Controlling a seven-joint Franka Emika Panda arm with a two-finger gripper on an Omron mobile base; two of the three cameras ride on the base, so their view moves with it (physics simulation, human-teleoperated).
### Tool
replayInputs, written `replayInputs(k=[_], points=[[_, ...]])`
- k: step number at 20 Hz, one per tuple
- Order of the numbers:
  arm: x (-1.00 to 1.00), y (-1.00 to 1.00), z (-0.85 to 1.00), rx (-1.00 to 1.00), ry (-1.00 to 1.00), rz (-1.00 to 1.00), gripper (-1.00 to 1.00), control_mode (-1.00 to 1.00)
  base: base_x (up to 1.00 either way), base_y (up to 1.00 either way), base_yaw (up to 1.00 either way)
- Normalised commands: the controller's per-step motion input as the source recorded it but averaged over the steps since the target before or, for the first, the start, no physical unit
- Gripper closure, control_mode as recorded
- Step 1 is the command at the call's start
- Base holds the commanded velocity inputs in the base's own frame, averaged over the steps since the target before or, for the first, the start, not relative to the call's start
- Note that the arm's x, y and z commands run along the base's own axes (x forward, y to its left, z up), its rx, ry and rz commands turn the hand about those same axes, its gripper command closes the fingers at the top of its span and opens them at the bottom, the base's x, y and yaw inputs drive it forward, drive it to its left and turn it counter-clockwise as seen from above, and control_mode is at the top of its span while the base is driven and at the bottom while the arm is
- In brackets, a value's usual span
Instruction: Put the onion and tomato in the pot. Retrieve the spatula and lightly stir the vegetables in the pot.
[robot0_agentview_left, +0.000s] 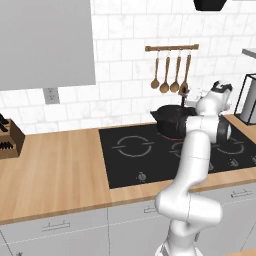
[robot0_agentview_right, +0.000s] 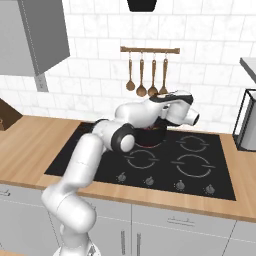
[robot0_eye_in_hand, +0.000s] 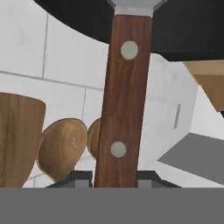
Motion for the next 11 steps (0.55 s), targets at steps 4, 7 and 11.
replayInputs(k=[4, 7, 11], points=[[0.19, 0.47, -0.11, 0.00, -0.10, 0.08, 1.00, -1.00, 0.00, 0.00, 0.00], [0.04, 0.35, -0.55, 0.00, -0.12, 0.09, 1.00, -1.00, 0.00, 0.00, 0.00], [0.02, 0.07, -0.76, 0.00, -0.06, 0.06, 1.00, -1.00, 0.00, 0.00, 0.00]])
